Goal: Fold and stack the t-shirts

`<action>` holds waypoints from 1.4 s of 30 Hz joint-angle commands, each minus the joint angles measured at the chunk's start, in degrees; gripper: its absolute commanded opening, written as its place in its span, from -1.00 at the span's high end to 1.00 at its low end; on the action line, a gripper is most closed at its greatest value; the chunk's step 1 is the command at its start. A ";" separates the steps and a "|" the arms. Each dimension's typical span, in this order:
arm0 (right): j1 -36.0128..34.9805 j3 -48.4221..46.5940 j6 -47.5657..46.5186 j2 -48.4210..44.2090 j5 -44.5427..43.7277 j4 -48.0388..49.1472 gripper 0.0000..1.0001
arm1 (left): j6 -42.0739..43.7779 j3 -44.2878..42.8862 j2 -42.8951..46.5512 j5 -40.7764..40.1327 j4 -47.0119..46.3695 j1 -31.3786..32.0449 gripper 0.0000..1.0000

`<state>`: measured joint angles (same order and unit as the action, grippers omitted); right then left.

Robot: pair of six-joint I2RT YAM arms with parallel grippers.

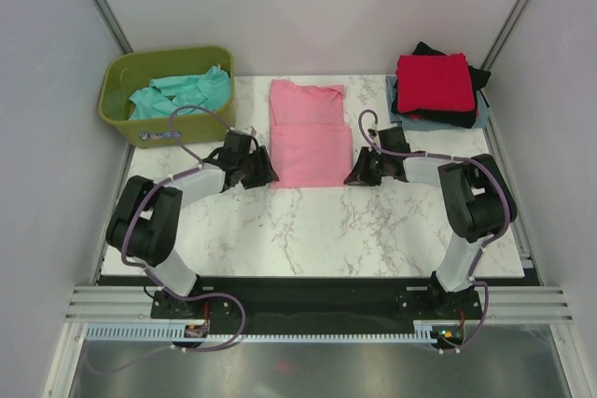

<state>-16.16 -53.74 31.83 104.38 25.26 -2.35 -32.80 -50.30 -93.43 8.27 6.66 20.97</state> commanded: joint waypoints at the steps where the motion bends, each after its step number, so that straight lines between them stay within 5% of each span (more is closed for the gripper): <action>1: -0.10 -1.11 -1.60 2.23 -0.21 0.59 0.75 | -3.14 1.17 -2.10 1.92 -6.30 -0.14 -0.08; 7: -0.10 -1.37 -1.78 3.46 0.58 1.03 0.81 | -5.96 2.40 -2.73 0.08 -6.30 -0.05 0.05; 10: -0.10 -1.55 -1.86 3.90 1.20 1.47 1.00 | -6.49 2.58 -3.60 -0.54 -6.22 0.12 0.09; 13: -0.10 -1.64 -2.04 4.34 1.64 1.47 1.00 | -7.02 2.23 -3.78 -1.59 -6.30 0.47 0.29; 15: -0.10 -1.46 -2.13 4.08 1.55 1.56 1.00 | -6.76 2.05 -3.78 -1.77 -6.39 0.65 0.69; 17: -0.01 -0.85 -2.22 3.12 1.46 1.47 1.00 | -5.88 1.96 -3.69 -0.46 -7.97 0.74 0.87; 22: 0.08 2.40 -2.48 -1.18 1.64 0.86 1.00 | -4.73 3.72 0.34 -1.06 -7.01 2.49 0.95; 28: -0.01 9.96 -2.92 -12.34 1.64 -4.40 1.00 | -5.18 8.55 11.50 -2.38 -0.87 8.90 0.96; 34: -0.10 18.48 -0.73 -34.71 3.04 -12.83 1.00 | -7.71 13.13 30.12 -3.96 11.34 14.62 0.96; 42: -3.17 18.24 5.25 -57.60 0.76 -29.89 1.00 | -18.07 12.86 49.47 -3.09 27.16 21.56 0.96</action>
<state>-18.33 -34.13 34.02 50.37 27.07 -23.31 -43.81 -37.39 -47.35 4.84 25.58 41.41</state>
